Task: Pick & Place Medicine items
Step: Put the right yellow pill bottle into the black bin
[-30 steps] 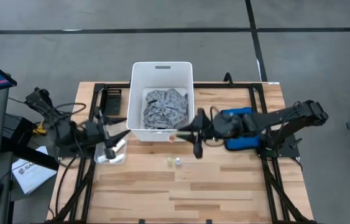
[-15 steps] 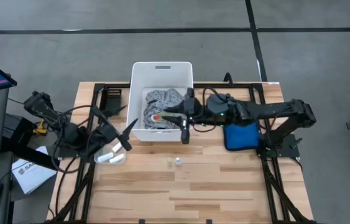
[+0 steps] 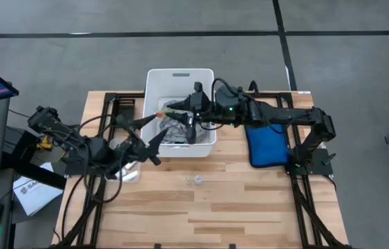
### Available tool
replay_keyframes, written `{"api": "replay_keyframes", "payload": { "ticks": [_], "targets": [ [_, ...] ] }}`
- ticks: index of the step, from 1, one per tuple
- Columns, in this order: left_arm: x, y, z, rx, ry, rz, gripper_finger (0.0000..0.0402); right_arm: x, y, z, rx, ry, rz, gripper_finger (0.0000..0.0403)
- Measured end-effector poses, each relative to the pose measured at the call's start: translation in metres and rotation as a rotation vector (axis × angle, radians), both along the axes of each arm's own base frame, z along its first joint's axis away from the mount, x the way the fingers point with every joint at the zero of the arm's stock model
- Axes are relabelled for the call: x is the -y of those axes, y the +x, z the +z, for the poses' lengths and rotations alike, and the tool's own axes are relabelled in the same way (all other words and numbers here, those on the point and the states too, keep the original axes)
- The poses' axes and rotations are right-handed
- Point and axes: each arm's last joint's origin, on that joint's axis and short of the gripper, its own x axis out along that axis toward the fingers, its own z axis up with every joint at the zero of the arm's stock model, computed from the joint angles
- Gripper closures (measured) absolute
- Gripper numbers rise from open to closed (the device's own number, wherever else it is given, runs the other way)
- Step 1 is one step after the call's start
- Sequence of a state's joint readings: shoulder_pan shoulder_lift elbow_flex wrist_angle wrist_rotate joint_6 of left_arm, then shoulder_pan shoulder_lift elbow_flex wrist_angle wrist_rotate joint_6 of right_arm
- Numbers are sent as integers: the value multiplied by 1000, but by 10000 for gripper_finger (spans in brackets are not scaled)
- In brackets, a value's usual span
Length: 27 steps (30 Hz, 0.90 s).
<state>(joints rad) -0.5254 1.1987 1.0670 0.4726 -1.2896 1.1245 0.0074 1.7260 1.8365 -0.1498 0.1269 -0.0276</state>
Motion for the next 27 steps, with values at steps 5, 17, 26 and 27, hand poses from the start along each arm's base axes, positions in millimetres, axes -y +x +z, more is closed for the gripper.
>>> {"api": "replay_keyframes", "payload": {
  "ticks": [5, 17, 26, 27],
  "targets": [
    [-12, 12, 1, 3, 12, 33, 142, 6, -1, 2, 4, 2, 11, 305],
    [-33, 23, 0, 8, 39, 56, 191, 6, -1, 2, 2, -6, 32, 305],
    [-33, 23, 0, 10, 40, 51, 231, 13, -1, 1, -2, -5, 16, 305],
    [-33, 23, 1, 13, 39, 51, 235, 13, -1, 1, -2, -5, 16, 305]
  ]
}}
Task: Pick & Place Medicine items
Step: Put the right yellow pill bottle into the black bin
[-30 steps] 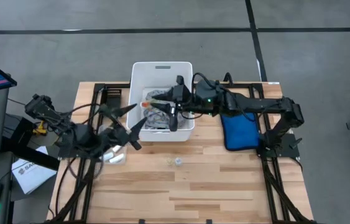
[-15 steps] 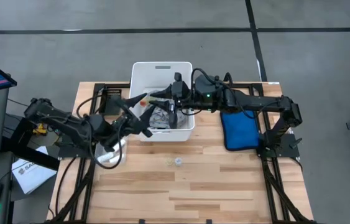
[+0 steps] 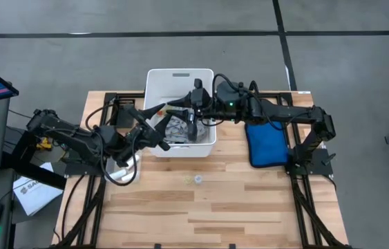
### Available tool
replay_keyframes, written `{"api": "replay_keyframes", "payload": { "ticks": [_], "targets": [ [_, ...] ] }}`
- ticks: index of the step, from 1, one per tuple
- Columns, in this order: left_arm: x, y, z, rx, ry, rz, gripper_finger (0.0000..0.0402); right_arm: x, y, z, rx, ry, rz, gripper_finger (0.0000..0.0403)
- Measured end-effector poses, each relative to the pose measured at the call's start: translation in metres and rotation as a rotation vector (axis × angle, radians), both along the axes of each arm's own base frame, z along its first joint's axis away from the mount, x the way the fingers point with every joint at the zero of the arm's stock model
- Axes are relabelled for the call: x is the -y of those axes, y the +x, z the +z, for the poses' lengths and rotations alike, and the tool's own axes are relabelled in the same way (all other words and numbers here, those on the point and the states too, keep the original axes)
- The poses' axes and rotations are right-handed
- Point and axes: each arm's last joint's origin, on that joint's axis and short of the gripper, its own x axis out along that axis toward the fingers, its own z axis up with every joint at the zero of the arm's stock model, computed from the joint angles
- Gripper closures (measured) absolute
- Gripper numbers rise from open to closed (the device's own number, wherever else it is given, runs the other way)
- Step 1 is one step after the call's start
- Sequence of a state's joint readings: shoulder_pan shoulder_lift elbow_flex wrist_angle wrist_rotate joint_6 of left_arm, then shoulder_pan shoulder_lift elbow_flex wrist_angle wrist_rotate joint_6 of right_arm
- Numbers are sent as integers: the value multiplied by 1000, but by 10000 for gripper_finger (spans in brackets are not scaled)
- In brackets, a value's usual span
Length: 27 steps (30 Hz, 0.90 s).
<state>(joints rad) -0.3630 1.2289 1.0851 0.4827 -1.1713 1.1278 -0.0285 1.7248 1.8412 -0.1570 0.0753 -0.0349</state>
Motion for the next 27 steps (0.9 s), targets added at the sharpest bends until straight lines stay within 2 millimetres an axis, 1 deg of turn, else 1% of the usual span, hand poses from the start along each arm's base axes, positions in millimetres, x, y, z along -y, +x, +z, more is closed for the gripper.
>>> {"api": "replay_keyframes", "payload": {
  "ticks": [12, 27],
  "targets": [
    [-3, 0, 3, 40, -16, 11, 273, 0, 0, 0, 1, 1, -1, 305],
    [-3, 0, 3, 42, -17, 10, 300, 0, 0, 1, 9, 8, -1, 305]
  ]
}}
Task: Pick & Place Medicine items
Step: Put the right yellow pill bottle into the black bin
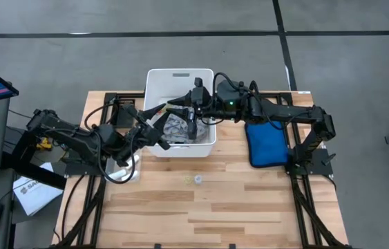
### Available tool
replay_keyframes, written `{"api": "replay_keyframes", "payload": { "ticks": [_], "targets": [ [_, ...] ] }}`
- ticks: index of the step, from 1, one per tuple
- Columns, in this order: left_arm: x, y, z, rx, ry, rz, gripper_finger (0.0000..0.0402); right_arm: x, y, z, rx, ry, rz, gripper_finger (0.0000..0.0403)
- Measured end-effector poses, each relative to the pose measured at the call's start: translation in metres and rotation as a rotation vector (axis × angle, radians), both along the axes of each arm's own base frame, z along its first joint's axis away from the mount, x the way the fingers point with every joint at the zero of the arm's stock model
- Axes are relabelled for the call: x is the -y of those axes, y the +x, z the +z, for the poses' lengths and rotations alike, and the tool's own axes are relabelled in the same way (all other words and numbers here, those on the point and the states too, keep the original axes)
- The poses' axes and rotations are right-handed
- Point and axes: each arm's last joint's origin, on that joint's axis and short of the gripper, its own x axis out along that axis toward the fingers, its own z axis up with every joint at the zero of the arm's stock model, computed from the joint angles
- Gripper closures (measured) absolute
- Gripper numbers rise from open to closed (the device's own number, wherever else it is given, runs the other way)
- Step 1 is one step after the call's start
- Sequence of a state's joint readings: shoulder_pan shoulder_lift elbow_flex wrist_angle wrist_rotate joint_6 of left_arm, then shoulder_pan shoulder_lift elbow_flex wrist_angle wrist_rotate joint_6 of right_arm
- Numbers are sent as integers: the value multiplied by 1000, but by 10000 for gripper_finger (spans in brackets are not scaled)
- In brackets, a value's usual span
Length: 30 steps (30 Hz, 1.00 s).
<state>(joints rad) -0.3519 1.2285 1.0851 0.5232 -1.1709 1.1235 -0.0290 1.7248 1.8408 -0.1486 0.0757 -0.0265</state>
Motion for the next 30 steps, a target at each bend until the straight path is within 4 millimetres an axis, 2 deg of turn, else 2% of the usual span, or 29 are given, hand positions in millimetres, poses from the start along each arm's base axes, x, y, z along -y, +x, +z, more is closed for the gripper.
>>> {"api": "replay_keyframes", "payload": {
  "ticks": [30],
  "targets": [
    [-1, -2, 0, -7, -27, 67, 302, -2, -2, 5, 34, -8, 38, 295]
  ]
}}
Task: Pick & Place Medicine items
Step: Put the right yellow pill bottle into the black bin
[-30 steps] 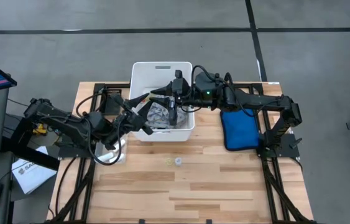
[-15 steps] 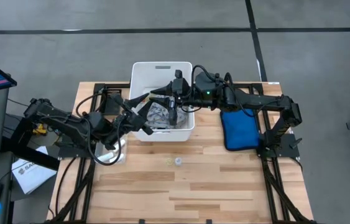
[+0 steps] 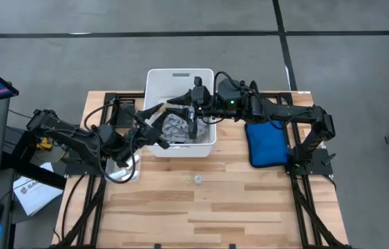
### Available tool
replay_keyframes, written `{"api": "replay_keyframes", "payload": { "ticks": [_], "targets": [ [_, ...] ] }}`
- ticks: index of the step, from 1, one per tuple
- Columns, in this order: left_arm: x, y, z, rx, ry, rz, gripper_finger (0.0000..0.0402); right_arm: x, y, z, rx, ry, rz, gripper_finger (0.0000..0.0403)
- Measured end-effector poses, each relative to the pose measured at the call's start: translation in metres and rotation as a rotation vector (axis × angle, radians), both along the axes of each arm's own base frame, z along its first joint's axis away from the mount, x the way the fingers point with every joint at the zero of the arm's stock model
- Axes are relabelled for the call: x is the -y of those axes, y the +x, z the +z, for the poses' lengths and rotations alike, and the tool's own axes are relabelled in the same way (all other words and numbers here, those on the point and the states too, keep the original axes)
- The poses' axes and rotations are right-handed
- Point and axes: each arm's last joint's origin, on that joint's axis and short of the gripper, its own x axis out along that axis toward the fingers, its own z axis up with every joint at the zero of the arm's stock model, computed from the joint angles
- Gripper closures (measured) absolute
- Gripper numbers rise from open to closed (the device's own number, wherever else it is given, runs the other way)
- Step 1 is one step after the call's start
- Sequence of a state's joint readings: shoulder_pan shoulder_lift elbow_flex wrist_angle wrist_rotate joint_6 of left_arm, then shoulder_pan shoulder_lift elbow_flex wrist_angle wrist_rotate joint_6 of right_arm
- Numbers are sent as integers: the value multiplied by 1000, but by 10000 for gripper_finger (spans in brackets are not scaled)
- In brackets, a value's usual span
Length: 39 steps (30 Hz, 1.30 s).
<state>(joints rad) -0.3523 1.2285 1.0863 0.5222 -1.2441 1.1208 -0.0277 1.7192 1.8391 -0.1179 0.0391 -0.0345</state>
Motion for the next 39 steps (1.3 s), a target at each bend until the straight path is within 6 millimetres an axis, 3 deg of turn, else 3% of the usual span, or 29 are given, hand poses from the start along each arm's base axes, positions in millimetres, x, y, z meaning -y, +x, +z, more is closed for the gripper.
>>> {"api": "replay_keyframes", "payload": {
  "ticks": [10, 16, 23, 32, 39],
  "targets": [
    [-1, -1, 0, -8, -13, 42, 302, -2, -2, 4, 26, -2, 69, 294],
    [-13, -3, 1, 8, -40, 119, 302, -3, -19, 19, 50, -6, 71, 294],
    [-58, -23, 17, 171, -139, 342, 302, -2, -47, 36, 36, -5, 47, 294],
    [-123, -69, 39, 442, -132, 519, 302, -3, -70, 48, 26, -1, 35, 294],
    [-167, -82, 29, 476, -117, 530, 302, -3, -74, 48, 2, 8, 35, 294]
  ]
}}
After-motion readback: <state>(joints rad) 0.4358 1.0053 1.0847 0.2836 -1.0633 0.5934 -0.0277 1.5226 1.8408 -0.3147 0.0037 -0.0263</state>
